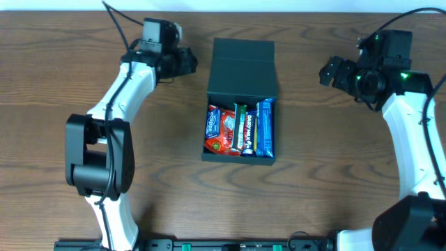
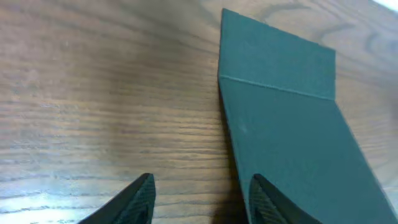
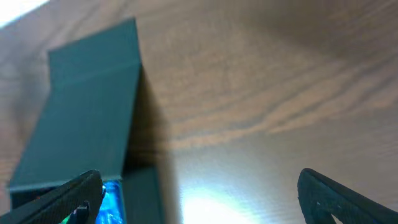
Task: Pack container
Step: 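Bring both grippers to the raised lid's two edges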
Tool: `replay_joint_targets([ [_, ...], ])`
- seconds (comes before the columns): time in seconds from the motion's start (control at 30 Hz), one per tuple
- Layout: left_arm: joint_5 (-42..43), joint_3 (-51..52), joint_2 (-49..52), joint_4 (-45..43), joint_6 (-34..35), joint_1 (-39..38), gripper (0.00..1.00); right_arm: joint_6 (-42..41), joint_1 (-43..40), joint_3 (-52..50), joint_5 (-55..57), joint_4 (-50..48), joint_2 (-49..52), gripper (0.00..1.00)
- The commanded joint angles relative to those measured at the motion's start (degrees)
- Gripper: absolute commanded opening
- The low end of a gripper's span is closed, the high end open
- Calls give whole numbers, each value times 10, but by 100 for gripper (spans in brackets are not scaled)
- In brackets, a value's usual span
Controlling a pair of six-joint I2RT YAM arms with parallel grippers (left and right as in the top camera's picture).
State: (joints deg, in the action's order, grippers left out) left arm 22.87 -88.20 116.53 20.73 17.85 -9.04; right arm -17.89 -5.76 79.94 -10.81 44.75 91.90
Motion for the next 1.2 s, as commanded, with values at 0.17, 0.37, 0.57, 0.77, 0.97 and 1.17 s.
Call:
replay_joint_targets([
  [0.17, 147, -1, 5, 2, 10, 11, 6, -85, 7, 9, -24, -14, 10, 87],
  [0.37, 112, -1, 5, 6, 17, 11, 6, -138, 23, 8, -32, -26, 74, 1],
  [0.57, 75, -1, 18, 11, 110, 11, 6, -152, 49, 8, -65, -53, 158, 1],
  [0.77, 117, -2, 66, -11, 162, 11, 6, -120, 53, 8, -221, -158, 253, 2],
  [0.97, 144, -42, 123, -26, 202, 14, 6, -159, 37, 22, -314, -231, 320, 2],
  [1.17, 177, -176, 204, 45, 205, 14, 6, -159, 30, 101, -347, -200, 383, 1],
])
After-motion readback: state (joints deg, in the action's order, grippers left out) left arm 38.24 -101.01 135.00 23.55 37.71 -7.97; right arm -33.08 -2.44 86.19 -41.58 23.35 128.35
